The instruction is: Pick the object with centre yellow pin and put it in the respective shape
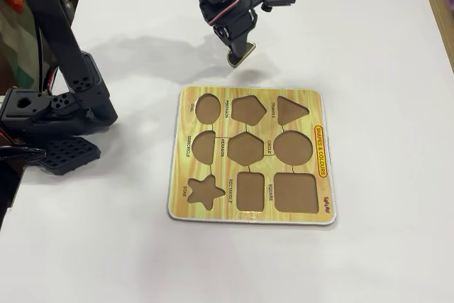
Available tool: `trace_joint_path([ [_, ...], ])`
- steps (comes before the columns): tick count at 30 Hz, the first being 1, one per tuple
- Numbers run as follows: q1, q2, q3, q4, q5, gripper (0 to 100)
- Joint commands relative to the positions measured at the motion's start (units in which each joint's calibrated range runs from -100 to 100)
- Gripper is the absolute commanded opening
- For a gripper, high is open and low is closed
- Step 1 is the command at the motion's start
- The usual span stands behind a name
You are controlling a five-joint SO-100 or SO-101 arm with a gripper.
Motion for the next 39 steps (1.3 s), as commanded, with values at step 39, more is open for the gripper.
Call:
trace_joint_path([
  [39, 35.6, -36.3, 26.8, 5.5, 32.3, 2],
])
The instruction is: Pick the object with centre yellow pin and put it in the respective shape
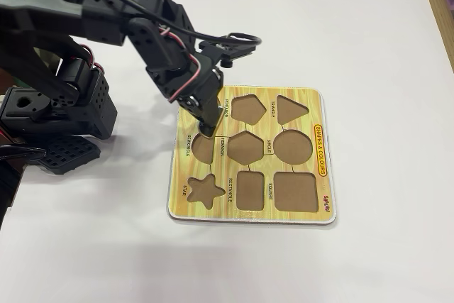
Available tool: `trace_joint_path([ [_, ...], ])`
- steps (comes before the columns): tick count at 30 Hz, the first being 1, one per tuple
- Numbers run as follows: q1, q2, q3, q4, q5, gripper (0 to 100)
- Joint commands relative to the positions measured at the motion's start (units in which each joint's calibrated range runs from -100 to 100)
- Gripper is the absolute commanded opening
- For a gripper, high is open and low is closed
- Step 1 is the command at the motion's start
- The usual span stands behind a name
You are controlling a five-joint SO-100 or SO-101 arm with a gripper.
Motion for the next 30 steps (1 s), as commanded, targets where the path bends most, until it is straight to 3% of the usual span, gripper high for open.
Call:
trace_joint_path([
  [1, 0.6, -4.2, -0.1, 1.3, 1.4, 2],
  [9, 0.8, -5.4, 2.4, 2.0, 1.9, 2],
  [24, 13.7, -4.5, 2.4, 1.8, 11.3, 2],
  [30, 14.1, -3.8, 2.4, 0.2, 11.5, 2],
])
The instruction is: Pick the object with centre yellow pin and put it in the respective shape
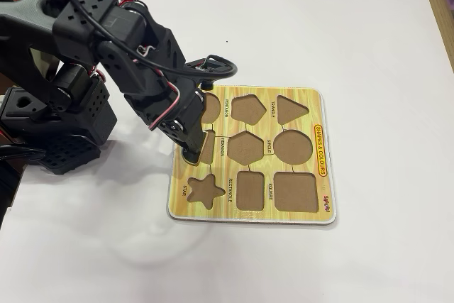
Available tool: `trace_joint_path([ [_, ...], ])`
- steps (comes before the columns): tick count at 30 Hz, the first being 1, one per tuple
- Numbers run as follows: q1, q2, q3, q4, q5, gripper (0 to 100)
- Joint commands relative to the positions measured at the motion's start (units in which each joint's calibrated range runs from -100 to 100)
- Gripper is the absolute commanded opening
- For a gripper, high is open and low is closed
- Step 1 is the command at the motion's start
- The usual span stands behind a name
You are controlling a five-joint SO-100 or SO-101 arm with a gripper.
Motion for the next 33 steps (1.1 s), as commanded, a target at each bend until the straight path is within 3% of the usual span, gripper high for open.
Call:
trace_joint_path([
  [1, 0.5, 1.2, -0.3, -2.7, 0.0, 2],
  [14, -4.9, 8.5, -2.3, -4.8, -2.8, 2],
  [33, -11.1, 12.9, -3.0, -10.1, -2.0, 1],
])
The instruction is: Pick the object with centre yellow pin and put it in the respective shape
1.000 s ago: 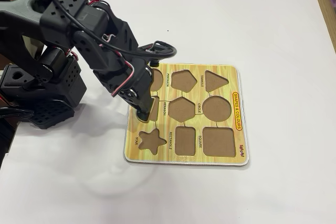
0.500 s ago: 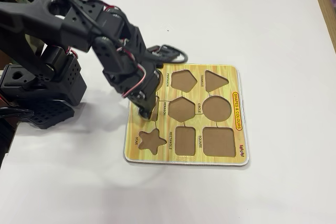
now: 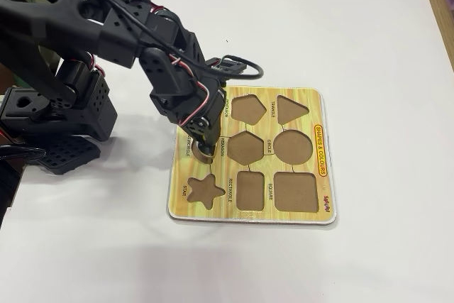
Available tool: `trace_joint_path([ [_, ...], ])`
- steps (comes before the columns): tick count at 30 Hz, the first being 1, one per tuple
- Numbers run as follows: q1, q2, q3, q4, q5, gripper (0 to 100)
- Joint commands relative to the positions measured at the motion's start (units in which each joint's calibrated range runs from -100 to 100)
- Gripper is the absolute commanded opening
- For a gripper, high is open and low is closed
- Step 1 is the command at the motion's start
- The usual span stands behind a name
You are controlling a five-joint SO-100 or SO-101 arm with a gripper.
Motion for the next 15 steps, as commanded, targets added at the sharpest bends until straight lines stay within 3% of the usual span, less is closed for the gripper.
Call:
trace_joint_path([
  [1, -1.4, 0.2, -2.9, -0.9, 1.0, 1],
  [15, -2.3, 0.3, -2.0, 0.1, 2.7, 1],
])
